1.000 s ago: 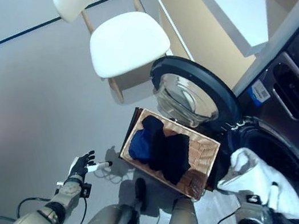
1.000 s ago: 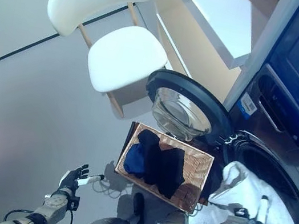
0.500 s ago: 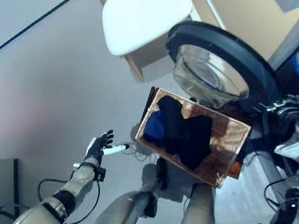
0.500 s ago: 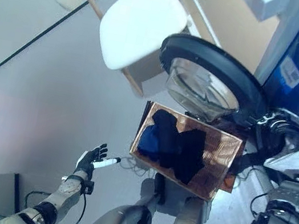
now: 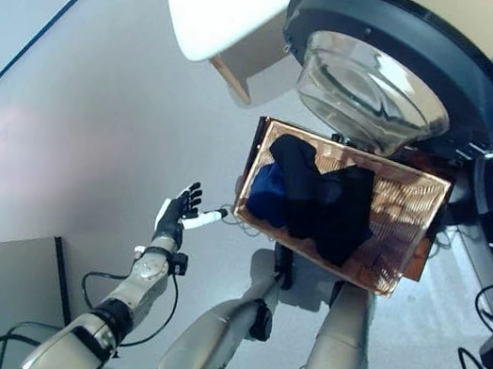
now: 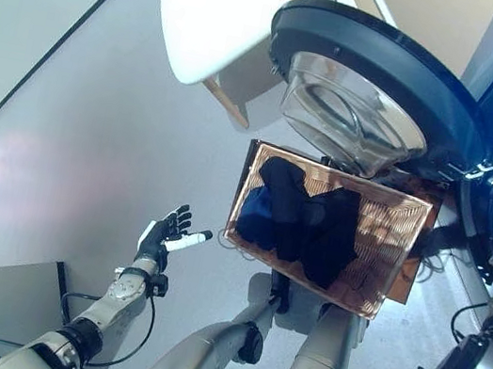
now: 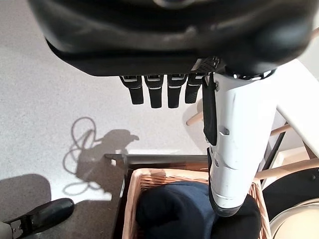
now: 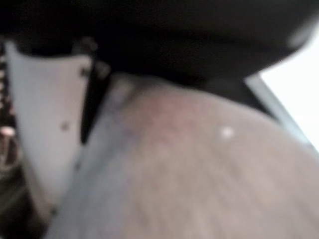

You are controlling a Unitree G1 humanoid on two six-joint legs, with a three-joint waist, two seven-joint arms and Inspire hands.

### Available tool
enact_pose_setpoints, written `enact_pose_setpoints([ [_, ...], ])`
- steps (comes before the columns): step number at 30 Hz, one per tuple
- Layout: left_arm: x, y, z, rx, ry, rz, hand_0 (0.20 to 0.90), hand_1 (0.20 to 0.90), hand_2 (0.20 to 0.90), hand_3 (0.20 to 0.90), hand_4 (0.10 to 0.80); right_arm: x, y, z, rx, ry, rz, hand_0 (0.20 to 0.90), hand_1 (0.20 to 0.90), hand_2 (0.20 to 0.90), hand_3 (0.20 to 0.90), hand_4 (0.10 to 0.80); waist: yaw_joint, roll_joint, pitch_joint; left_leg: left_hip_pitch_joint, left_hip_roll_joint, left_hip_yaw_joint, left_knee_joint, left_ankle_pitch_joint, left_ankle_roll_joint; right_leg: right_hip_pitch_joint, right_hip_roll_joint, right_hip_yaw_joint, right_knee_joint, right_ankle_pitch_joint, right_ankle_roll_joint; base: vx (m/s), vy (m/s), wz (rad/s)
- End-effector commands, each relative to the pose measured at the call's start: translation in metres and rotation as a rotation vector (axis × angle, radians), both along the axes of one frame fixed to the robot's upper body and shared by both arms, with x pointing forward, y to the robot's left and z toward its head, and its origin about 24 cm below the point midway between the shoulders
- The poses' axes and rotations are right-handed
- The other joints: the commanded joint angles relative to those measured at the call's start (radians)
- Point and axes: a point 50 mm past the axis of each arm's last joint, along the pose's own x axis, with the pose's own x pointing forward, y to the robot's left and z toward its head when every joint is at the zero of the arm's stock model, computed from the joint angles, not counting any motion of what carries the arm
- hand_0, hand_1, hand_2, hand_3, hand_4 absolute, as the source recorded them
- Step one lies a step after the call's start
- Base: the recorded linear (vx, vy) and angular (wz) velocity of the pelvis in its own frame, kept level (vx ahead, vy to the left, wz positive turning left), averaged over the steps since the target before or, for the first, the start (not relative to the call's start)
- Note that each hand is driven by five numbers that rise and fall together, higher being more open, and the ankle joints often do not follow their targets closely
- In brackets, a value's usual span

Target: Pick up the clothes and place them into the washing machine

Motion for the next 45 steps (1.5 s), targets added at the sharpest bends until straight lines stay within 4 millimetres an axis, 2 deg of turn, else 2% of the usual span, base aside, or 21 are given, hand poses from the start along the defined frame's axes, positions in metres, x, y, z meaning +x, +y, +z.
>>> enact_pose_setpoints([
  [1, -0.006, 0.026, -0.007, 0.03, 0.022, 0.124, 0.9, 0.9, 0.9, 0.9, 0.8, -0.027, -0.02, 0.054, -0.286, -0.061, -0.14, 0.2, 0.2, 0.2, 0.2, 0.3, -0.001, -0.018, -0.056, 0.021, -0.028, -0.016, -0.009, -0.067, -0.09, 0.084, -0.038, -0.011, -0.208, 0.212, -0.035, 0.0, 0.0, 0.0],
  [2, -0.005, 0.026, -0.007, 0.029, 0.019, 0.124, 0.9, 0.9, 0.9, 0.9, 0.8, -0.025, -0.018, 0.052, -0.287, -0.071, -0.136, 0.2, 0.2, 0.2, 0.2, 0.3, -0.001, -0.018, -0.056, 0.022, -0.029, -0.019, -0.009, -0.067, -0.089, 0.085, -0.038, -0.012, -0.207, 0.212, -0.035, 0.0, 0.0, 0.0],
  [4, -0.005, 0.028, -0.006, 0.031, 0.018, 0.133, 0.9, 0.9, 0.9, 0.9, 0.8, -0.018, -0.015, 0.048, -0.286, -0.086, -0.1, 0.691, 0.691, 0.691, 0.691, 0.651, 0.001, -0.021, -0.057, 0.023, -0.03, -0.02, -0.009, -0.067, -0.088, 0.086, -0.037, -0.012, -0.209, 0.213, -0.034, 0.0, 0.0, 0.0],
  [5, -0.004, 0.029, -0.005, 0.027, 0.013, 0.137, 0.9, 0.9, 0.9, 0.9, 0.8, -0.017, -0.014, 0.047, -0.282, -0.095, -0.09, 0.9, 0.9, 0.9, 0.9, 0.8, 0.002, -0.022, -0.057, 0.023, -0.03, -0.022, -0.009, -0.067, -0.088, 0.088, -0.038, -0.014, -0.21, 0.214, -0.034, 0.0, 0.0, 0.0],
  [10, -0.008, 0.033, -0.012, 0.028, 0.051, 0.148, 0.9, 0.9, 0.9, 0.9, 0.8, -0.01, -0.01, 0.031, -0.213, -0.13, -0.054, 0.9, 0.9, 0.9, 0.9, 0.8, 0.005, -0.032, -0.064, 0.032, -0.03, -0.027, -0.009, -0.069, -0.089, 0.109, -0.039, -0.025, -0.225, 0.218, -0.033, 0.0, 0.0, 0.0],
  [15, -0.014, 0.031, -0.021, 0.021, 0.108, 0.142, 0.9, 0.9, 0.9, 0.9, 0.8, -0.006, -0.002, 0.004, -0.071, -0.192, -0.078, 0.9, 0.9, 0.9, 0.9, 0.8, 0.01, -0.037, -0.08, 0.053, -0.031, -0.036, -0.009, -0.072, -0.092, 0.152, -0.04, -0.035, -0.252, 0.223, -0.032, 0.007, 0.008, 0.01],
  [23, -0.019, 0.033, -0.027, 0.026, 0.143, 0.141, 0.9, 0.9, 0.9, 0.9, 0.8, -0.001, 0.0, 0.002, -0.04, -0.199, -0.056, 0.9, 0.9, 0.9, 0.9, 0.8, 0.013, -0.041, -0.095, 0.08, -0.027, -0.04, -0.009, -0.078, -0.093, 0.206, -0.044, -0.048, -0.293, 0.236, -0.025, 0.006, 0.017, -0.01],
  [25, -0.021, 0.034, -0.028, 0.025, 0.151, 0.144, 0.9, 0.9, 0.9, 0.9, 0.8, -0.001, 0.001, -0.003, -0.031, -0.157, -0.033, 0.9, 0.9, 0.9, 0.9, 0.8, 0.015, -0.047, -0.098, 0.09, -0.025, -0.039, -0.009, -0.079, -0.093, 0.217, -0.044, -0.052, -0.295, 0.237, -0.025, 0.009, 0.004, -0.02],
  [27, -0.024, 0.035, -0.031, 0.033, 0.168, 0.14, 0.9, 0.9, 0.9, 0.9, 0.8, 0.007, 0.006, -0.009, -0.032, -0.09, 0.041, 0.9, 0.9, 0.9, 0.9, 0.8, 0.019, -0.056, -0.101, 0.105, -0.021, -0.038, -0.009, -0.081, -0.093, 0.24, -0.043, -0.056, -0.31, 0.245, -0.023, 0.006, 0.003, -0.07],
  [30, -0.025, 0.037, -0.032, 0.039, 0.172, 0.141, 0.9, 0.9, 0.9, 0.9, 0.8, 0.01, 0.007, -0.009, -0.049, -0.051, 0.076, 0.9, 0.9, 0.9, 0.9, 0.8, 0.017, -0.059, -0.099, 0.111, -0.018, -0.038, -0.009, -0.081, -0.094, 0.252, -0.043, -0.061, -0.317, 0.248, -0.022, -0.007, -0.016, -0.02],
  [31, -0.024, 0.042, -0.03, 0.053, 0.161, 0.145, 0.9, 0.9, 0.9, 0.9, 0.8, 0.02, 0.013, -0.012, -0.143, 0.104, 0.239, 0.9, 0.9, 0.9, 0.9, 0.8, 0.017, -0.079, -0.097, 0.127, -0.007, -0.035, -0.009, -0.081, -0.096, 0.279, -0.037, -0.07, -0.331, 0.254, -0.021, -0.027, -0.059, -0.02],
  [35, -0.024, 0.047, -0.029, 0.06, 0.158, 0.156, 0.9, 0.9, 0.9, 0.9, 0.8, 0.023, 0.016, -0.019, -0.159, 0.12, 0.298, 0.9, 0.9, 0.9, 0.9, 0.8, 0.014, -0.093, -0.095, 0.143, 0.0, -0.037, -0.009, -0.082, -0.098, 0.31, -0.033, -0.079, -0.351, 0.26, -0.02, -0.015, -0.037, 0.0],
  [37, -0.021, 0.059, -0.025, 0.088, 0.145, 0.169, 0.9, 0.9, 0.9, 0.9, 0.8, 0.025, 0.024, -0.036, -0.232, 0.377, 0.443, 0.9, 0.9, 0.9, 0.9, 0.8, 0.01, -0.124, -0.093, 0.177, 0.014, -0.041, -0.009, -0.085, -0.1, 0.354, -0.029, -0.093, -0.358, 0.264, -0.018, 0.021, -0.093, 0.04],
  [38, -0.021, 0.064, -0.025, 0.099, 0.146, 0.185, 0.9, 0.9, 0.9, 0.9, 0.8, 0.027, 0.028, -0.038, -0.269, 0.424, 0.454, 0.9, 0.9, 0.9, 0.9, 0.8, 0.006, -0.133, -0.094, 0.187, 0.021, -0.042, -0.009, -0.085, -0.101, 0.37, -0.024, -0.098, -0.363, 0.263, -0.019, 0.003, -0.076, 0.02],
  [41, -0.023, 0.072, -0.024, 0.119, 0.141, 0.21, 0.9, 0.9, 0.9, 0.9, 0.8, 0.028, 0.038, -0.05, -0.28, 0.435, 0.452, 0.9, 0.9, 0.9, 0.9, 0.8, 0.0, -0.15, -0.099, 0.21, 0.031, -0.047, -0.009, -0.086, -0.102, 0.41, -0.014, -0.107, -0.386, 0.271, -0.019, 0.039, -0.065, 0.0],
  [45, -0.028, 0.087, -0.024, 0.169, 0.143, 0.248, 0.9, 0.9, 0.9, 0.9, 0.8, 0.025, 0.052, -0.075, -0.294, 0.579, 0.533, 0.9, 0.9, 0.9, 0.9, 0.8, 0.007, -0.179, -0.118, 0.265, 0.045, -0.057, -0.009, -0.098, -0.1, 0.491, -0.005, -0.134, -0.431, 0.269, -0.013, 0.047, -0.074, 0.0],
])
